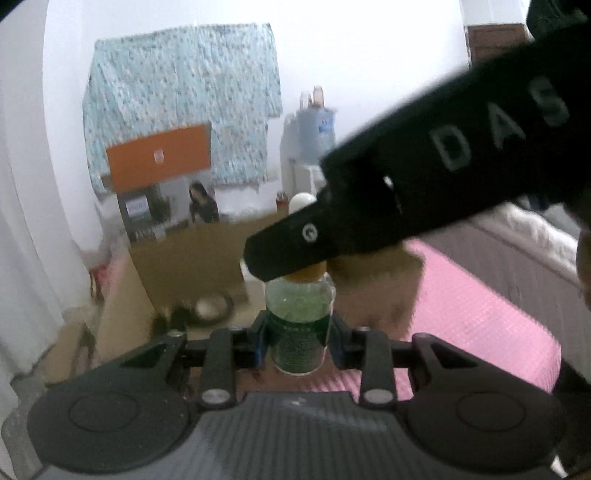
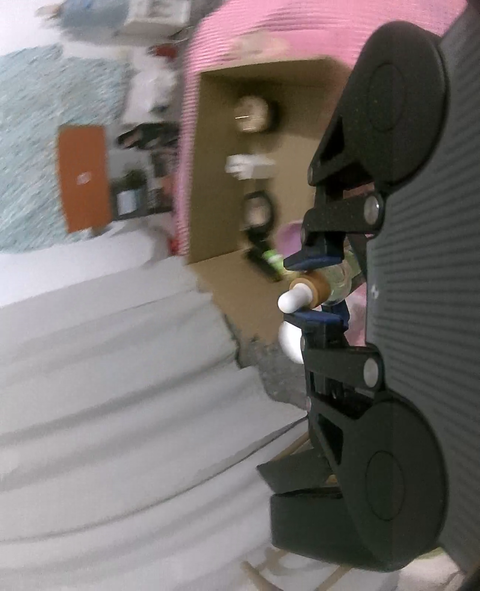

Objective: Organize rigid objects
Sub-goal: 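Lift the green dropper bottle over the box with the right gripper, then lower the green dropper bottle into the box and open the right gripper, then withdraw the right gripper toward the white supplement bottle, then grasp the white supplement bottle by its lid with the right gripper, then lift the white supplement bottle over the box with the right gripper, then lower the white supplement bottle into the box and open the right gripper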

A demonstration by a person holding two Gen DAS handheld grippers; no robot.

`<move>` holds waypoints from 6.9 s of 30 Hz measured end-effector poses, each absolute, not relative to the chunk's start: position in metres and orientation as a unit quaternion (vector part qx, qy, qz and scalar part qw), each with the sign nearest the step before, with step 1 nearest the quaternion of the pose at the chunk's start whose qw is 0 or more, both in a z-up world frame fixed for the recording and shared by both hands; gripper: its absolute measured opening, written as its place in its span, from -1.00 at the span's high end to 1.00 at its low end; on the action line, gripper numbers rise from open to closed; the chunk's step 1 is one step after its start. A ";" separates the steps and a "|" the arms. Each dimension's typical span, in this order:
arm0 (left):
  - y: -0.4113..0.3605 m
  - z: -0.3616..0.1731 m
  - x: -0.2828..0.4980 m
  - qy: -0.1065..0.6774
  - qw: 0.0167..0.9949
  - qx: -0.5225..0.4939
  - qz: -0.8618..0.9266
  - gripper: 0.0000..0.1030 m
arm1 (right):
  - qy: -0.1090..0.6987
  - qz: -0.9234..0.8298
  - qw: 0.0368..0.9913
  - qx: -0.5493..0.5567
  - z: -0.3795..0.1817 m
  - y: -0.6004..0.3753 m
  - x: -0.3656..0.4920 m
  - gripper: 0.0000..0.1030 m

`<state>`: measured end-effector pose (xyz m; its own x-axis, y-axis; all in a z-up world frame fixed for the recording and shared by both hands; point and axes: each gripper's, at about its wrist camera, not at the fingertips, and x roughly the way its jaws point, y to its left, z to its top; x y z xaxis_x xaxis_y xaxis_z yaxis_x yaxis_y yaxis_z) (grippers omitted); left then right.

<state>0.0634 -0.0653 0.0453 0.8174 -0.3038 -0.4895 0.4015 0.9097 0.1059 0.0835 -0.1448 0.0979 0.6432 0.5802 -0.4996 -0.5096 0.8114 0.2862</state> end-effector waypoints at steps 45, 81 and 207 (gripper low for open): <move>-0.059 0.023 0.244 0.466 0.861 0.047 -0.198 -0.48 | 0.470 0.278 0.826 0.142 0.027 -0.162 0.290 -0.10; 0.018 0.012 0.038 0.315 0.938 0.064 -0.126 -0.99 | 0.352 0.292 0.855 0.243 0.019 -0.149 0.104 -0.64; -0.111 0.073 0.140 0.265 0.931 0.079 -0.238 -1.00 | 0.163 0.202 0.946 0.196 0.088 -0.272 0.143 -0.98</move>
